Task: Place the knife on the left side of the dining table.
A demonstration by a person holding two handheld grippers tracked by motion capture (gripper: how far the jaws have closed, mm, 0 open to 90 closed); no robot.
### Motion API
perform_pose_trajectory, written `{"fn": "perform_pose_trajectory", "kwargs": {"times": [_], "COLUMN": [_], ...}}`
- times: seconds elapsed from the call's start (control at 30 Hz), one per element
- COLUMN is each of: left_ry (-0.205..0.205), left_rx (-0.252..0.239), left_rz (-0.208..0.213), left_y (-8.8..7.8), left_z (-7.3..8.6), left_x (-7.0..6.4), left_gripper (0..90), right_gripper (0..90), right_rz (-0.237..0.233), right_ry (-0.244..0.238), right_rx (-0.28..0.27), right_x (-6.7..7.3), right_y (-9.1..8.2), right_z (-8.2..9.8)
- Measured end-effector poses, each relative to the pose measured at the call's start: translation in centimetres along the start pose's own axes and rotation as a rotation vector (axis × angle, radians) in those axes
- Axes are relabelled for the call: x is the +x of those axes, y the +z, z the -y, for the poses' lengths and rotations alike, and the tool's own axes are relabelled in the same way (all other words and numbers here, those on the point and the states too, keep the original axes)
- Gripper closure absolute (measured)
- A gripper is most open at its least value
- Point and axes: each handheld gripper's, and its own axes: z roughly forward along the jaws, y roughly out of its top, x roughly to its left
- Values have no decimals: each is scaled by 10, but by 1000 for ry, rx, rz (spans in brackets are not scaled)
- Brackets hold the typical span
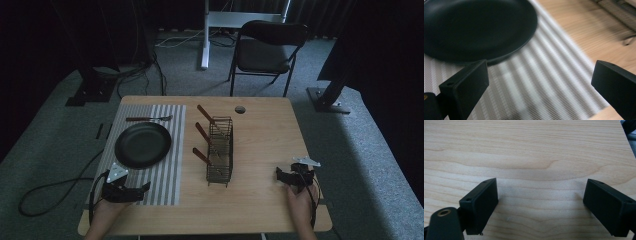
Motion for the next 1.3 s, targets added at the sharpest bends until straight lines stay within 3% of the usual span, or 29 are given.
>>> {"fn": "perform_pose_trajectory", "kwargs": {"times": [0.2, 0.3, 0.6, 0.77, 0.87, 1.23, 1.27, 1.3], "left_ry": [54, 85, 125, 120, 124, 206, 217, 229], "left_rx": [-20, -39, -77, -104, -113, -145, -149, -152], "left_rz": [31, 71, 131, 190, 198, 249, 284, 274], "left_y": [1, 1, -2, -4, -4, -4, -2, -1], "left_z": [-13, -20, -37, -46, -50, -74, -78, -80], "left_x": [-10, -16, -28, -30, -33, -53, -57, -60], "left_gripper": [17, 17, 18, 17, 18, 32, 32, 32], "right_gripper": [115, 116, 116, 116, 116, 116, 116, 116], "right_rz": [0, 0, 0, 0, 0, 0, 0, 0], "right_ry": [0, 0, 0, 0, 0, -2, -2, -2], "right_rx": [0, 0, 0, 0, 0, -1, -1, -1], "right_x": [0, 0, 0, 0, 0, 0, 0, 0], "right_y": [0, 0, 0, 0, 0, 0, 0, 0], "right_z": [0, 0, 0, 0, 0, 0, 0, 0]}}
